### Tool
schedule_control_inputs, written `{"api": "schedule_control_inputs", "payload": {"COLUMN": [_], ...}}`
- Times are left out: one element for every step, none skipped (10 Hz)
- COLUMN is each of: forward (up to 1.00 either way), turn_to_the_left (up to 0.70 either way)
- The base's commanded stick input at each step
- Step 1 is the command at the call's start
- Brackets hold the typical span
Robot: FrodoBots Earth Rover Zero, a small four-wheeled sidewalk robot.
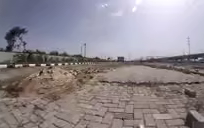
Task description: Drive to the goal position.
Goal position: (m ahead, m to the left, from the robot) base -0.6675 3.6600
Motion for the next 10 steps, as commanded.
{"api": "schedule_control_inputs", "payload": {"forward": [1.0,1.0,1.0,1.0,1.0,1.0,1.0,1.0,1.0,1.0], "turn_to_the_left": [-0.35,-0.37,-0.39,-0.4,-0.4,-0.4,-0.4,-0.4,-0.4,0.0]}}
